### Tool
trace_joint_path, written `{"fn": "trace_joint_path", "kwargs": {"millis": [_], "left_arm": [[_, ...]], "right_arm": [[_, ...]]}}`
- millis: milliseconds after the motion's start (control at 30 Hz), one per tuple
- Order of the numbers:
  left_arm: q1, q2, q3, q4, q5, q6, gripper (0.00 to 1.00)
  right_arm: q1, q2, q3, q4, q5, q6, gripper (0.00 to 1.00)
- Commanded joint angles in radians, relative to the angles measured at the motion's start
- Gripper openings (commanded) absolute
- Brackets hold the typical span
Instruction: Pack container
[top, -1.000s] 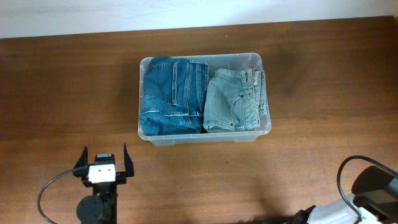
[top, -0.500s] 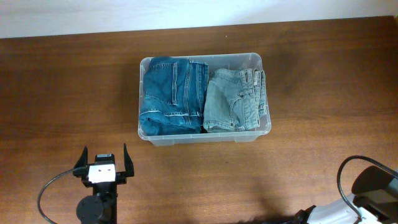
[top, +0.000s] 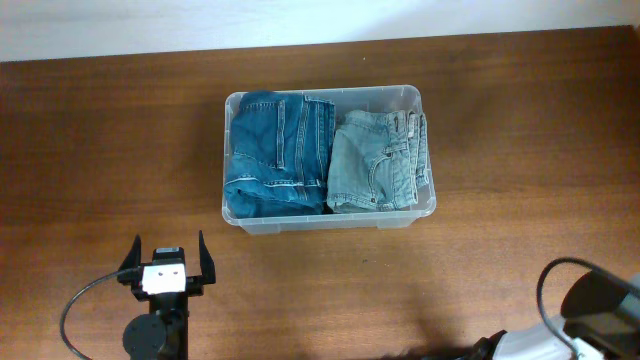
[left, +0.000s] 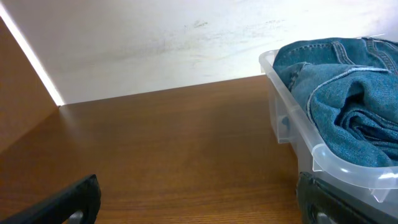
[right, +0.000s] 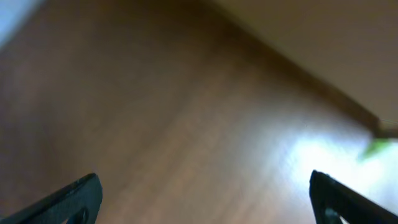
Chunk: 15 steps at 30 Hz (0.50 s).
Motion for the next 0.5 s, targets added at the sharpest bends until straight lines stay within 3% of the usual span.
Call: {"fn": "trace_joint_path", "kwargs": {"millis": [0, 267, 467], "left_arm": [[-0.006, -0.010, -0.007, 0.000, -0.007, 0.002, 1.00], [-0.006, -0.010, -0.007, 0.000, -0.007, 0.002, 1.00], [-0.006, -0.010, -0.007, 0.000, -0.007, 0.002, 1.00]], "right_arm": [[0.080, -0.125, -0.116, 0.132, -0.040, -0.106, 0.98], [0.255, -0.407, -0.596, 0.629, -0.077, -0.214, 0.98], [0.332, -0.545, -0.825, 0.828, -0.103, -0.224, 0.98]]}}
